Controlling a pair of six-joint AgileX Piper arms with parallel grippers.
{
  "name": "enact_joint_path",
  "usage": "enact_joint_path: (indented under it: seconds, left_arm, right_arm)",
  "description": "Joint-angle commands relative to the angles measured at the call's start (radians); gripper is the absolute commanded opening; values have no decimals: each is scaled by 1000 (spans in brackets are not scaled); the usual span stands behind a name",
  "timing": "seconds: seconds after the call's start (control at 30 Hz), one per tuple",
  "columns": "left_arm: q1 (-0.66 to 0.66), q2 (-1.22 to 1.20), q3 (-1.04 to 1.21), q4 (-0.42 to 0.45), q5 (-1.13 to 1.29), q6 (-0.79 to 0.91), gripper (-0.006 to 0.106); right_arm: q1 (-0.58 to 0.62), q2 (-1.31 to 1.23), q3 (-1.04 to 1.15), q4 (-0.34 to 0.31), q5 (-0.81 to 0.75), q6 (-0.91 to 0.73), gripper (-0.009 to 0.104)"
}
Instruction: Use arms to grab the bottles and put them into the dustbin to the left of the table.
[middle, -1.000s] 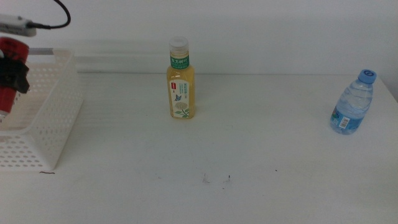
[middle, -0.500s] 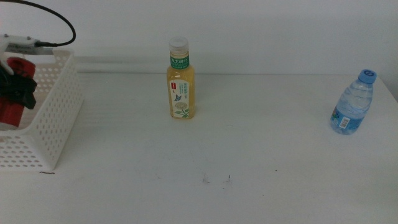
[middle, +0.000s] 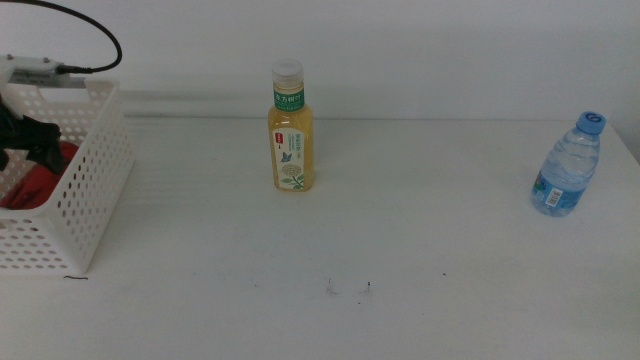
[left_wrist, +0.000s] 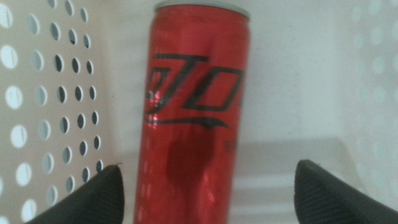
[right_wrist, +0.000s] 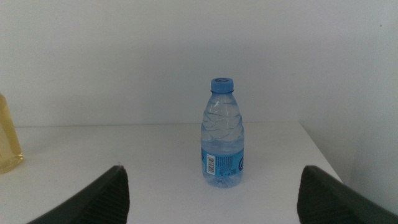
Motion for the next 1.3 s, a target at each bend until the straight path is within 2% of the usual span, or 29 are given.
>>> enact_joint_path:
  seconds: [0.0, 0.2, 0.33, 0.57, 0.8, 1.0, 1.07, 1.17, 1.27]
  left_arm:
    - [1, -36, -11, -21, 7, -23, 94]
    - [-11, -168, -9, -43, 10, -90, 94]
    - [-68, -272, 54, -94, -1, -132, 94]
    - [-242, -509, 326, -133, -240, -257, 94]
    - [-442, -748, 608, -158, -545, -261, 94]
    - [-581, -857, 776, -166, -663, -258, 94]
    - [-635, -886, 843, -149, -775, -258, 94]
    - [-725, -909, 972, -99, -1064, -258, 94]
    - [-776, -911, 1101, -93, -1359, -258, 94]
  right_arm:
    - [-4, -4, 3, -10, -8, -4, 93]
    - [-4, -4, 3, -10, -8, -4, 93]
    - [-4, -4, 3, -10, -8, -4, 93]
    - [-4, -4, 3, -10, -8, -4, 93]
    - [-4, -4, 3, -10, -8, -4, 93]
    - [-4, -4, 3, -10, -8, -4, 93]
    - [-4, -4, 3, -10, -8, -4, 93]
    - [-4, -4, 3, -10, -8, -4, 93]
    - [-4, -4, 3, -10, -8, -4, 93]
